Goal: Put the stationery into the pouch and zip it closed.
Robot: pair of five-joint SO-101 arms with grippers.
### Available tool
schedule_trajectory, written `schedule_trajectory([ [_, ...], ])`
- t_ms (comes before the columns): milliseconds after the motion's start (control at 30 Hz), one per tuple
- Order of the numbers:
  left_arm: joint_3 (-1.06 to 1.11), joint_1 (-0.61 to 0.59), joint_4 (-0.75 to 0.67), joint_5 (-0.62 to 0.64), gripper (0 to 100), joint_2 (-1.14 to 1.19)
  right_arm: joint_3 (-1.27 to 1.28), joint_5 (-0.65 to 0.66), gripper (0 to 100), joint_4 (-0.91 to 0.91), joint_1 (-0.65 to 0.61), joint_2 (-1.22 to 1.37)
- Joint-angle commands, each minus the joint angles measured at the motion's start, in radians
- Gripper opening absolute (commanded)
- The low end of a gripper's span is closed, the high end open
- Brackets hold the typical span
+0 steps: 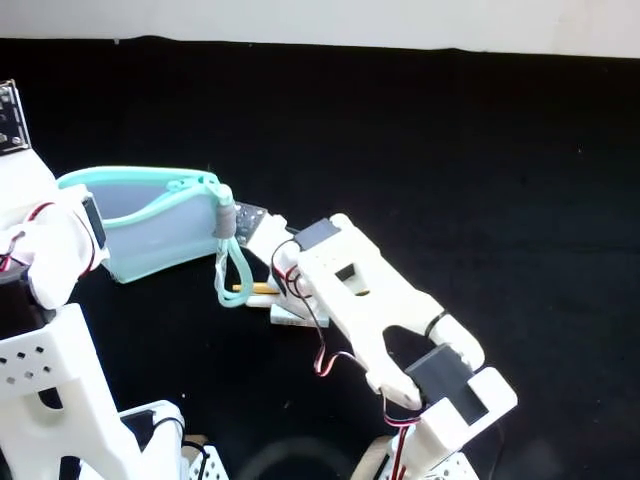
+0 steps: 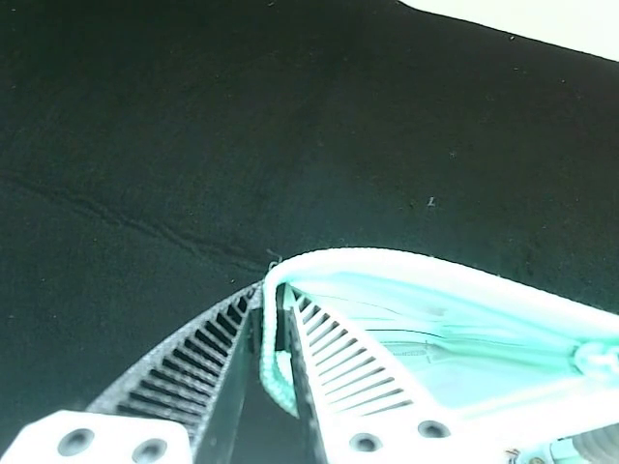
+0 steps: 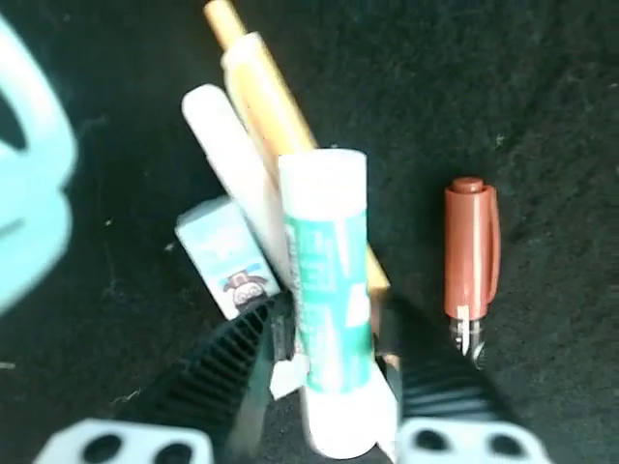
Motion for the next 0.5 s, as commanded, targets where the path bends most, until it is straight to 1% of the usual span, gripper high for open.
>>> schedule_trajectory([
  [0, 0.015, -0.005, 0.018, -0.005, 1, 0.028, 0.001, -0.046, 1.3, -0.008, 0.007, -0.033],
  [100, 0.015, -0.005, 0.018, -0.005, 1, 0.028, 0.010, -0.110, 0.7, -0.007, 0.038, -0.156],
  [367, 0.015, -0.005, 0.018, -0.005, 1, 0.028, 0.030, -0.278, 0.7, 0.012, 0.108, -0.651],
  [467, 0.015, -0.004, 0.015, -0.005, 1, 0.028, -0.044, -0.341, 0.7, -0.085, 0.102, -0.711],
])
